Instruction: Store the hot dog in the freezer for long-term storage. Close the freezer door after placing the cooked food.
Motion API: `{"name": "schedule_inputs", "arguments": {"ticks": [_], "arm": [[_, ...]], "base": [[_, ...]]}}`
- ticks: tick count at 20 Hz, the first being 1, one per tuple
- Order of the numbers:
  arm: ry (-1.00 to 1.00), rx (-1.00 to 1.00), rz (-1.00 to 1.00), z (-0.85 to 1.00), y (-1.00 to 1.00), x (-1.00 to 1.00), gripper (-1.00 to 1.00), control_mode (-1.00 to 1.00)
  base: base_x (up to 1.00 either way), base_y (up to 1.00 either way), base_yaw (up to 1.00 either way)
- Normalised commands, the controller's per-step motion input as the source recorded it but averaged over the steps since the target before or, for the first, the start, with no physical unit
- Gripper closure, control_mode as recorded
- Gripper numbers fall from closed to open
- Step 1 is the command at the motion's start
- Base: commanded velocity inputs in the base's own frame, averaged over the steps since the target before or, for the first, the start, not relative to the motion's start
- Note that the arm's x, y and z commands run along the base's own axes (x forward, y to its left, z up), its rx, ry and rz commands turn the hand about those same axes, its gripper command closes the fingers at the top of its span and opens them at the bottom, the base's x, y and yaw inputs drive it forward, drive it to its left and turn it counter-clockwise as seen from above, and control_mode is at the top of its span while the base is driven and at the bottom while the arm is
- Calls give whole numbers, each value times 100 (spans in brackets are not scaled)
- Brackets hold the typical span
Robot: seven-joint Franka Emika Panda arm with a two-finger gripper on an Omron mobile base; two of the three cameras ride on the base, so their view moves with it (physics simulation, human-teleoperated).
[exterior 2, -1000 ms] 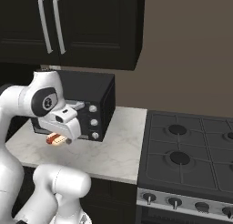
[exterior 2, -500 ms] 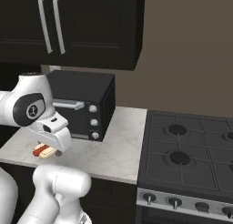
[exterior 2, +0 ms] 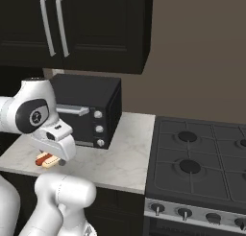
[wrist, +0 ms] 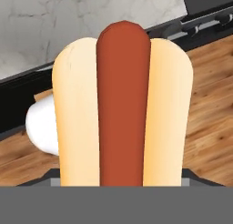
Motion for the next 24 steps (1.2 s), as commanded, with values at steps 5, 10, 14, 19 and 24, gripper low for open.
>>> {"name": "schedule_inputs", "arguments": {"ticks": [5, 10, 14, 19, 24], "arm": [[2, 5, 0, -7, -2, 0, 100, -100], [0, 7, 1, -1, -7, 0, 100, -100], [0, 0, 17, 0, 0, 6, 100, -100], [-1, 0, 26, 0, 0, 3, 100, -100], [-1, 0, 15, 0, 0, 0, 100, -100]], "base": [[0, 0, 0], [0, 0, 0], [0, 0, 0], [0, 0, 0], [0, 0, 0]]}}
